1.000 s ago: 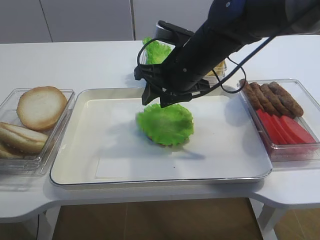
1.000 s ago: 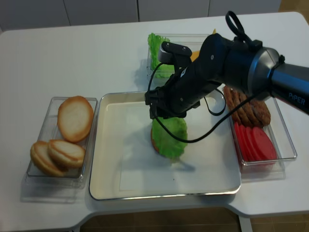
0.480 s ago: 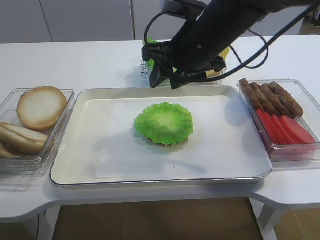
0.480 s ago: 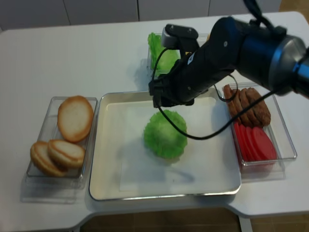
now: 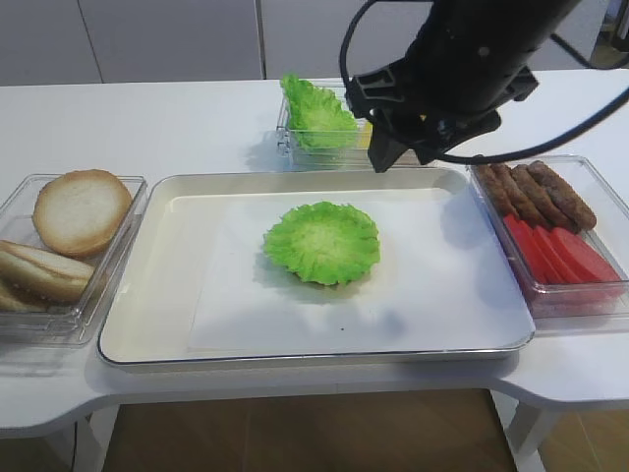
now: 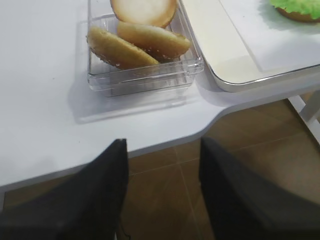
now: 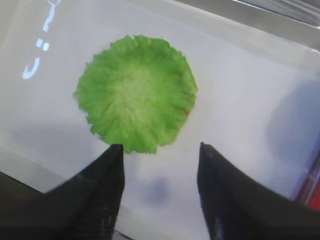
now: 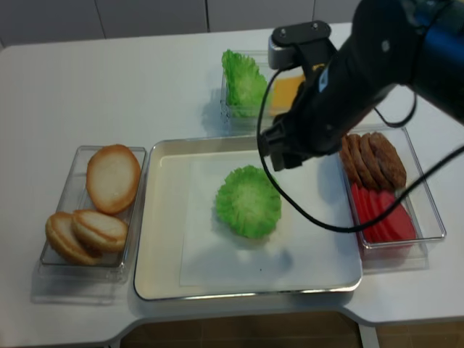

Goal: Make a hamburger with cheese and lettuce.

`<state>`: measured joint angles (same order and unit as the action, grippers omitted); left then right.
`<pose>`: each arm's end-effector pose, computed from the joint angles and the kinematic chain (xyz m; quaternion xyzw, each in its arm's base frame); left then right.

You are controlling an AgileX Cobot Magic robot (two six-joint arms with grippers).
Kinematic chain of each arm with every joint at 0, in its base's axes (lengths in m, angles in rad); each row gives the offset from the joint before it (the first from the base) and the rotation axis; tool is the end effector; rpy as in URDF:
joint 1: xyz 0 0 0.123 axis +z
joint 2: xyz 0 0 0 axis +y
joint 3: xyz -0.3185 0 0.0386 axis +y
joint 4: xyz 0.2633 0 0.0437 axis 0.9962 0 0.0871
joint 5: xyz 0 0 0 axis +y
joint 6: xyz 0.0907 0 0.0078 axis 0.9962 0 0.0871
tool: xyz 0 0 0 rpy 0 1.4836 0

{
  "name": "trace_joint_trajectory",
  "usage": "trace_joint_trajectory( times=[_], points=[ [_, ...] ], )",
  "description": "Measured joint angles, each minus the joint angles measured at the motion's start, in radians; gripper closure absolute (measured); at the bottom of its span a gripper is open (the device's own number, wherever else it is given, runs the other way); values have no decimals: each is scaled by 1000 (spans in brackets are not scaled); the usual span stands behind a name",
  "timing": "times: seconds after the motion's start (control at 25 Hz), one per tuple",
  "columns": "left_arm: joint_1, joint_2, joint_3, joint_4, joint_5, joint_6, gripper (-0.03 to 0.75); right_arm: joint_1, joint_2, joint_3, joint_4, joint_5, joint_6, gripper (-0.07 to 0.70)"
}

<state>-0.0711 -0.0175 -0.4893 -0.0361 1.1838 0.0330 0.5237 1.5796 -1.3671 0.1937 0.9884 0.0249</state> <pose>-0.0347 -0.0006 0.2713 0.0477 0.8807 -0.0269 0.4706 0.2942 0.1868 0.3480 -0.2068 0.9477 0.1484 0.1925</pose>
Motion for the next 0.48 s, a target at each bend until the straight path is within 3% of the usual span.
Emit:
trace_joint_trajectory(
  times=[0.32,0.48],
  points=[
    [0,0,0,0,0,0,373,0,-120,0,-138,87,57,267],
    [0,0,0,0,0,0,373,-87,-181,30,-122,99,62,267]
  ],
)
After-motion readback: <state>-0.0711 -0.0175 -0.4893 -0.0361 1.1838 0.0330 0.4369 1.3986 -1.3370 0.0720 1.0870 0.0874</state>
